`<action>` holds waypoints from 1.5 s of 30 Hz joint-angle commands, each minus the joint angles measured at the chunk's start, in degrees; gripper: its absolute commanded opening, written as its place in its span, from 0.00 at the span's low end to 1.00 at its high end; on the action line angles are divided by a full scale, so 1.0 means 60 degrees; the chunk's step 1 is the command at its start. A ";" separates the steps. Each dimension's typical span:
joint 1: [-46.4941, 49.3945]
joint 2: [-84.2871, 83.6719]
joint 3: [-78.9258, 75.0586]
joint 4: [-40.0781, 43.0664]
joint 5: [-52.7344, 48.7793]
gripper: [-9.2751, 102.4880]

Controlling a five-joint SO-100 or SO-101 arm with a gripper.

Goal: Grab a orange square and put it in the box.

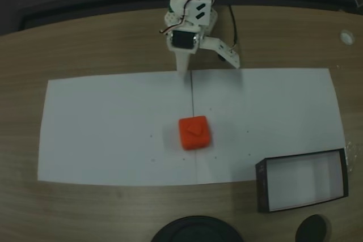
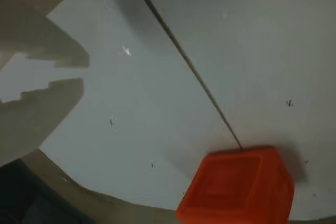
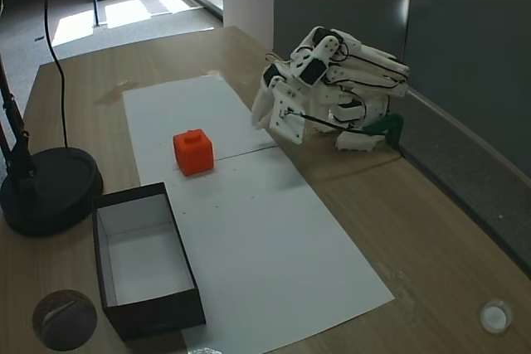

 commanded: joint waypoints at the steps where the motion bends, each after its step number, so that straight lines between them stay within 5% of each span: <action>1: 0.0308 0.0161 -0.0601 -0.0996 -0.0044 0.15; 8: 0.0278 -0.0029 -0.2021 -0.2285 0.0264 0.38; 20: -0.2432 -0.4570 -0.4673 -0.2285 0.0352 0.39; 34: -0.1318 -1.4561 -0.9932 -0.1626 0.0352 0.45; 45: -0.1553 -1.7710 -1.3022 0.0015 0.0352 0.45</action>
